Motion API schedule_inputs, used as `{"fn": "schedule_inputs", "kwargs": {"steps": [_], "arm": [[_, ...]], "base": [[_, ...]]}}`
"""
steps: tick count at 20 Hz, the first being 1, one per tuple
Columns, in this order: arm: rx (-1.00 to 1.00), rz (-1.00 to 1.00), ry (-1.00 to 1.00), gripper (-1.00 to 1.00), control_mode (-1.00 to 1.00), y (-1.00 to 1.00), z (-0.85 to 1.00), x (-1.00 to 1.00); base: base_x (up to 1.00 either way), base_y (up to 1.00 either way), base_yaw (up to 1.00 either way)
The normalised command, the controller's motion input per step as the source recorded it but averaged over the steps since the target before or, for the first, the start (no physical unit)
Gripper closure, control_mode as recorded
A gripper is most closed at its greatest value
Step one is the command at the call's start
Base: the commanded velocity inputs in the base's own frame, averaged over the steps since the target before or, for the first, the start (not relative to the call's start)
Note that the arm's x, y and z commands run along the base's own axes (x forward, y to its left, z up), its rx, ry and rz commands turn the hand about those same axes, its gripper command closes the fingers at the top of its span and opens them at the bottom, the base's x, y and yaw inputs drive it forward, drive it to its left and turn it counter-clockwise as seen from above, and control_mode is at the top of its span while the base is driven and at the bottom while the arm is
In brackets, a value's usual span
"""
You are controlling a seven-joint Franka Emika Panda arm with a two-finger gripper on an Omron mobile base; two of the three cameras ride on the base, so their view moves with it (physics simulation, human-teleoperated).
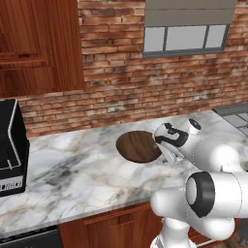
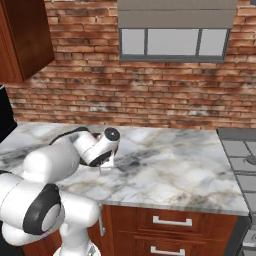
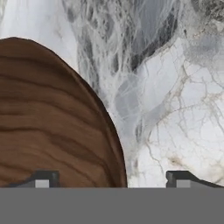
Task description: Clear the mugs and bowl far away from the sink.
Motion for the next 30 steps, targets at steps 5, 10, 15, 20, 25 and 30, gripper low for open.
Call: {"fn": "schedule_inputs", "kwargs": {"steps": [5, 10, 15, 20, 25, 30], "arm": [[0.00, 0.11, -0.25, -1.00, -1.00, 0.00, 0.31, -0.22], [0.00, 0.08, -0.19, -1.00, -1.00, -0.07, 0.59, -0.63], [-0.05, -0.05, 0.00, -1.00, -1.00, -0.23, 0.95, -0.72], [0.00, -0.06, 0.34, -1.00, -1.00, -0.02, 1.00, -0.54], [-0.01, 0.00, 0.11, -1.00, -1.00, 0.01, 0.86, -0.45], [0.00, 0.15, -0.18, -1.00, -1.00, 0.00, 0.72, -0.56]], "base": [[0.00, 0.00, 0.00], [0.00, 0.00, 0.00], [0.00, 0.00, 0.00], [0.00, 0.00, 0.00], [0.00, 0.00, 0.00], [0.00, 0.00, 0.00]]}}
